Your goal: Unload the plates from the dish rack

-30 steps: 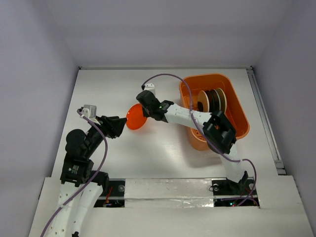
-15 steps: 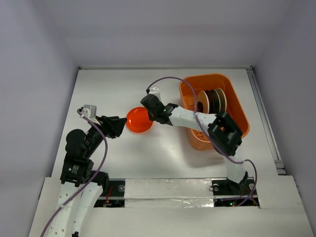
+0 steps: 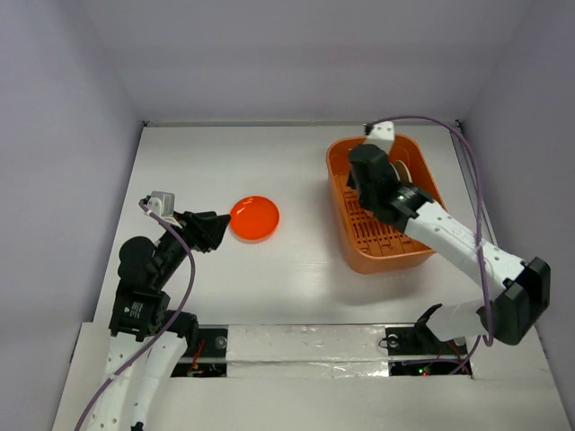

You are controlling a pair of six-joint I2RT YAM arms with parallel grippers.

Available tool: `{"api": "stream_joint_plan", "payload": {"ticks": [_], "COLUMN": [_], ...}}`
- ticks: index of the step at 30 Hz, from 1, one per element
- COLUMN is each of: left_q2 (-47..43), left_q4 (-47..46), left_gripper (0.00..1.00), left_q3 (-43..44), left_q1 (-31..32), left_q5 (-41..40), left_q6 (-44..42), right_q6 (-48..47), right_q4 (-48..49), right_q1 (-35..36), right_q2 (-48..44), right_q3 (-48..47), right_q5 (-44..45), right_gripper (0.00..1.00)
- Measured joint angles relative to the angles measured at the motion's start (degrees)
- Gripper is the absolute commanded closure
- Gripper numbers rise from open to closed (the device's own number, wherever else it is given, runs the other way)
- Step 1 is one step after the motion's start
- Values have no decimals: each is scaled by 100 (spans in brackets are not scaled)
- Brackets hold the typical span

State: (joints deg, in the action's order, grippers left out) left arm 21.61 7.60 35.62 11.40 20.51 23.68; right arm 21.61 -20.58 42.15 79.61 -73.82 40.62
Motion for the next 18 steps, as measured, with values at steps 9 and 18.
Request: {"api": "stream_joint_plan", "payload": {"ticks": [9, 18], "left_q2": [0, 0], "left_q4": [2, 2], "left_gripper": [55, 55], "left_q3": [0, 0], "left_q1": [0, 0], "left_q5": [0, 0], "left_q6": [2, 20], "right_q6": [-280, -520], "right_q4": [-317, -444], "right_q1": [-929, -1119], "right_q2": [-367, 243], "right_q3": [610, 610], "right_q5": [101, 72], "right_gripper": [68, 69]}}
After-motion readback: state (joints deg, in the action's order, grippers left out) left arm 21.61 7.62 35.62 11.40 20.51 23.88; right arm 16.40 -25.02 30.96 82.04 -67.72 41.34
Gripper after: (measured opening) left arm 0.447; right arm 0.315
